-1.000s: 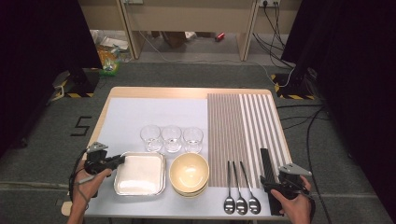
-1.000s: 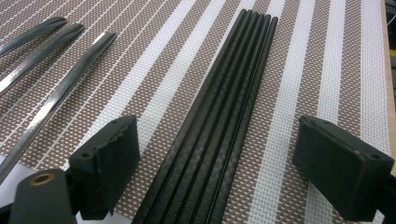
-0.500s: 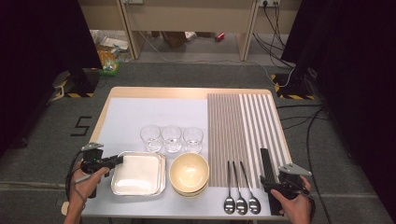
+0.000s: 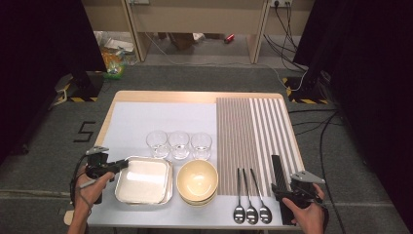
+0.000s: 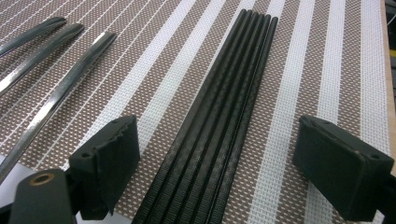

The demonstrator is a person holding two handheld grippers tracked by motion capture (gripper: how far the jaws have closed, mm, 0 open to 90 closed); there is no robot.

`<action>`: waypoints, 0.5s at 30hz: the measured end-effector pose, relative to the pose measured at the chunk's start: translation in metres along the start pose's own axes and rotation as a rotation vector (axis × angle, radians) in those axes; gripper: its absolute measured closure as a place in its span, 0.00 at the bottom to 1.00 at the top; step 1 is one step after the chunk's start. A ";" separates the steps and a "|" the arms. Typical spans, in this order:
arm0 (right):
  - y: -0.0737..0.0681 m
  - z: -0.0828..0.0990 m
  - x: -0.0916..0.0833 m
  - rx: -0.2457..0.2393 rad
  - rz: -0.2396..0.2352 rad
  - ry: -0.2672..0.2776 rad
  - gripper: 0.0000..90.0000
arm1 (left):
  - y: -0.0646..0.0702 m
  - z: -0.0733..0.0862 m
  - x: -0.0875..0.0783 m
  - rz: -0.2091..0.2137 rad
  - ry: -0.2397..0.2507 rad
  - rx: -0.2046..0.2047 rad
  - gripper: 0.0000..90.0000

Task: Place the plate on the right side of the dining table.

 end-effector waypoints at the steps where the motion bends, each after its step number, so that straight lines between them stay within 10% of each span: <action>1: 0.000 0.000 0.000 0.000 0.000 0.000 0.16 | -0.001 -0.001 -0.001 0.002 0.009 -0.004 0.95; 15: 0.000 0.000 0.000 0.007 -0.002 -0.003 0.17 | 0.004 -0.015 -0.001 -0.007 0.044 0.019 0.96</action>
Point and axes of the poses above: each handheld gripper's, and its own axes: x roughly forward along the jaws, z roughly out of its underside, y roughly to its right, the point moved 3 cm from there along x, roughly forward along the jaws, and after that the axes turned 3 degrees about -y, right-handed, at the moved point
